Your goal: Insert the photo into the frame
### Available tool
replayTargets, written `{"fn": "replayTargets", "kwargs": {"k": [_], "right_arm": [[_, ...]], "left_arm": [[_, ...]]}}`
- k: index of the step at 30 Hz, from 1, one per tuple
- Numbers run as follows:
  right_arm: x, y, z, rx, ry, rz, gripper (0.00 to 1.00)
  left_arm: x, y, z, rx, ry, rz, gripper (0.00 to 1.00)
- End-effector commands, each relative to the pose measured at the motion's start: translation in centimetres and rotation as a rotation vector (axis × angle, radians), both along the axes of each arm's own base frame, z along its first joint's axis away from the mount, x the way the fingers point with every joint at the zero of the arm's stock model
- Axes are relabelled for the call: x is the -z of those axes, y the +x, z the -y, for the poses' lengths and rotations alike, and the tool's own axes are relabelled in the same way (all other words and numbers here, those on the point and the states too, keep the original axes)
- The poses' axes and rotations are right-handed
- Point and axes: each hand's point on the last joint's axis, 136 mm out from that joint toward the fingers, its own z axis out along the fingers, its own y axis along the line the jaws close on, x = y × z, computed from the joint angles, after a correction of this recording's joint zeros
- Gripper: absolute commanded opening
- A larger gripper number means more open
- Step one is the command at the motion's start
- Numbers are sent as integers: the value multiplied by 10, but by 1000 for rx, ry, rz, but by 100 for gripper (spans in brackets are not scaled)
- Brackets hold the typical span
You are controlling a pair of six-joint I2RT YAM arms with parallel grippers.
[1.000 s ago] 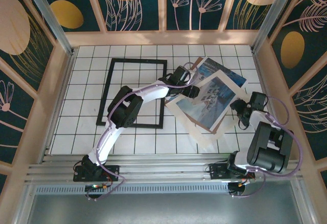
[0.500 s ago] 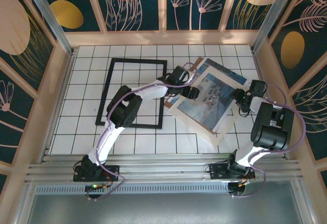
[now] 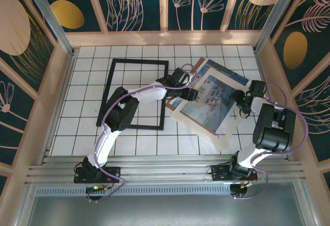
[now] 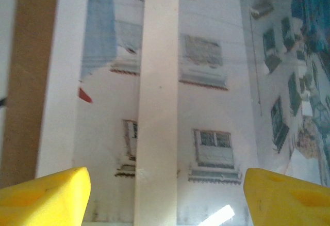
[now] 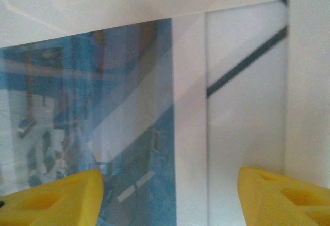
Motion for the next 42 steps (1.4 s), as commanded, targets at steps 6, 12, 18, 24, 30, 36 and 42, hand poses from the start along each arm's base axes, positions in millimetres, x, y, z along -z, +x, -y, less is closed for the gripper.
{"fn": "replayTargets", "kwargs": {"k": [6, 12, 18, 24, 30, 36, 42], "right_arm": [[-8, -23, 38, 127, -179, -65, 79], [12, -17, 30, 113, -136, -123, 80], [26, -25, 20, 91, -103, -166, 80], [28, -24, -6, 16, 12, -132, 78], [-8, 5, -39, -119, 147, 45, 75], [-24, 22, -52, -190, 206, 110, 71], [-26, 18, -50, -192, 181, 102, 70]], "left_arm": [[-19, 7, 5, -10, -28, 38, 80], [2, 10, 11, 12, -1, 14, 80], [23, 6, 12, 25, 17, -25, 80], [42, -2, 10, 34, 23, -73, 80], [46, -6, 3, 6, 22, -82, 78], [38, -2, -4, -47, 21, -56, 78], [38, -2, -7, -64, 28, -51, 78]]}}
